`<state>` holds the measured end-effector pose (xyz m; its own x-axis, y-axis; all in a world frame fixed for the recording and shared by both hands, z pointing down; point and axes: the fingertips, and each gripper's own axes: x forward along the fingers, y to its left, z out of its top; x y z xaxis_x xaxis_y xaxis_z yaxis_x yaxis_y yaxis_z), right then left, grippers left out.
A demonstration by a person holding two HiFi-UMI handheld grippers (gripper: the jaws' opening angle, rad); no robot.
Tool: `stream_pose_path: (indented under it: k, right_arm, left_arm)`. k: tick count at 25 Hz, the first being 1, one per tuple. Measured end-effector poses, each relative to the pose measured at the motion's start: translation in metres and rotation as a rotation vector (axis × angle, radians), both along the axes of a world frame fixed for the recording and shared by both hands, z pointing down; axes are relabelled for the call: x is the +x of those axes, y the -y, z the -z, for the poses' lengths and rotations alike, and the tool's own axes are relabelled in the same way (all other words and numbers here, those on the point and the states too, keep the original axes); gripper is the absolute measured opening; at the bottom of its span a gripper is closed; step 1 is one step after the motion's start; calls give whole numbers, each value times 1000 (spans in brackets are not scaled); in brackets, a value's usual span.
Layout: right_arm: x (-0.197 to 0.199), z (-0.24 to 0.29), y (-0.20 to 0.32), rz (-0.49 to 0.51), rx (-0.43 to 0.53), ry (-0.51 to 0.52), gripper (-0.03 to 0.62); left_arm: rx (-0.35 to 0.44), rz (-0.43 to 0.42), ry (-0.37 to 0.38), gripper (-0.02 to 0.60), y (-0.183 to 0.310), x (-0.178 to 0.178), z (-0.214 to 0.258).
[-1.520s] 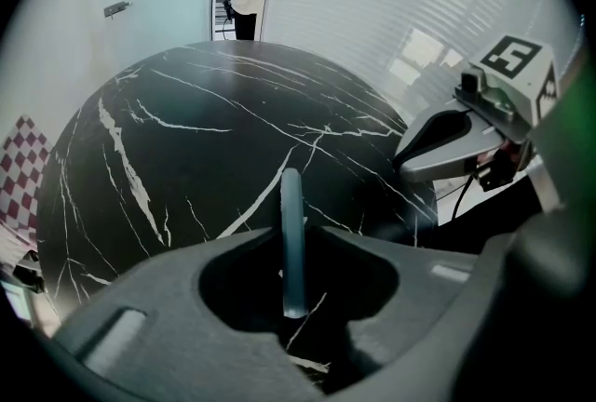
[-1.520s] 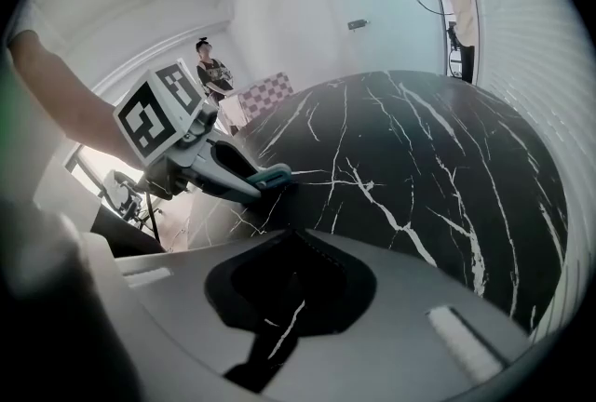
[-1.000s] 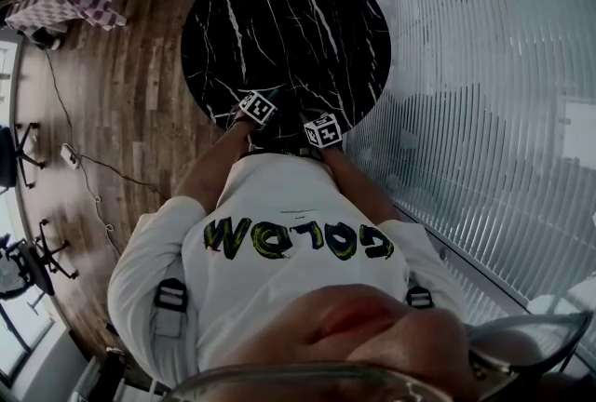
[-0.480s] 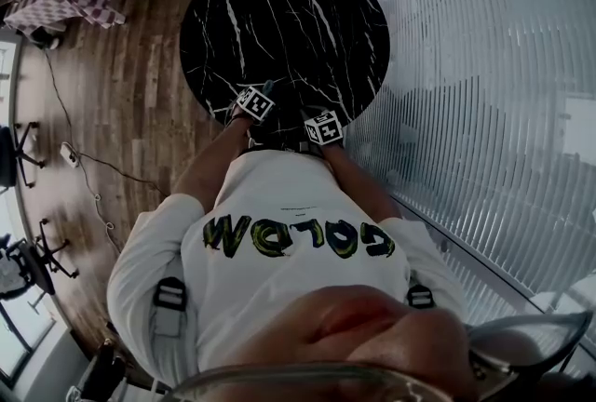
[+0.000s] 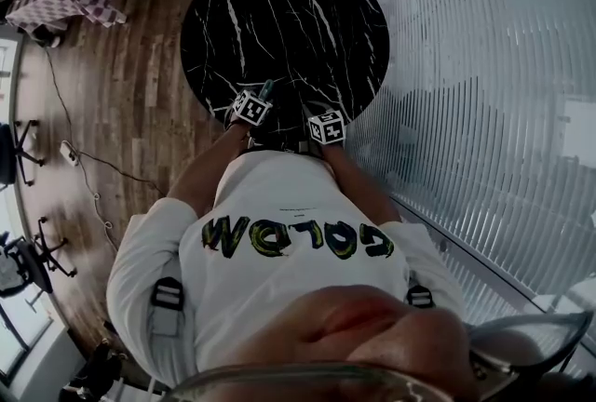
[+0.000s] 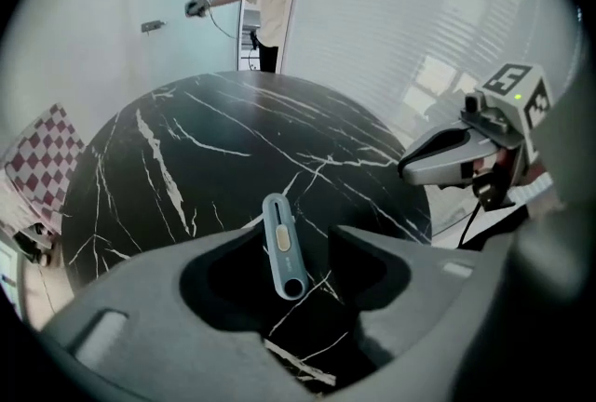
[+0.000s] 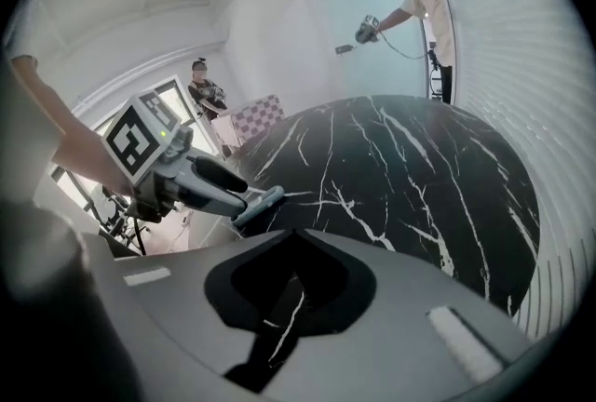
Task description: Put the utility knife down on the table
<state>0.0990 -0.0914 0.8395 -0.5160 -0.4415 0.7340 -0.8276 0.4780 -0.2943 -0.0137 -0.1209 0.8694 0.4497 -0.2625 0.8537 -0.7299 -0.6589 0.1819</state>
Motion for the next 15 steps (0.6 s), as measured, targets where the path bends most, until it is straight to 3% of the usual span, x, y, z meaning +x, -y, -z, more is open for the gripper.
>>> stream_pose_path:
  k: [3, 8, 15]
  right_arm:
    - [-1, 28, 15, -29, 75, 57, 2]
    - [-12, 86, 31, -24, 205, 147, 2]
    - [-28, 175, 28, 15, 369, 228, 2]
  left_arm:
    - [71, 39, -63, 162, 2, 1, 28]
    - [226, 85, -227, 3, 10, 20, 94]
    - [319, 115, -444, 2, 10, 39, 190]
